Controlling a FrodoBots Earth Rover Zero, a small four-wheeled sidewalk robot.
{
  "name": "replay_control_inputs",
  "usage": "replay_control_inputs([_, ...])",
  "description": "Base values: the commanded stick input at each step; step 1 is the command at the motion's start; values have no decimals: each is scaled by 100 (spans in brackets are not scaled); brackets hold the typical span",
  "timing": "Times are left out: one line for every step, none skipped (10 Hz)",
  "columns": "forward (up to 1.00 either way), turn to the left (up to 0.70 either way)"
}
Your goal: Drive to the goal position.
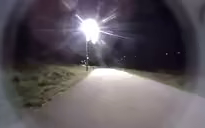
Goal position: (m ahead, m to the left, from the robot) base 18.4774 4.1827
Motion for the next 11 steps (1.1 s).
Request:
replay_control_inputs([70,0])
replay_control_inputs([70,0])
replay_control_inputs([70,0])
replay_control_inputs([70,0])
replay_control_inputs([70,-1])
replay_control_inputs([70,-1])
replay_control_inputs([70,-10])
replay_control_inputs([70,-13])
replay_control_inputs([70,-10])
replay_control_inputs([70,-1])
replay_control_inputs([70,0])
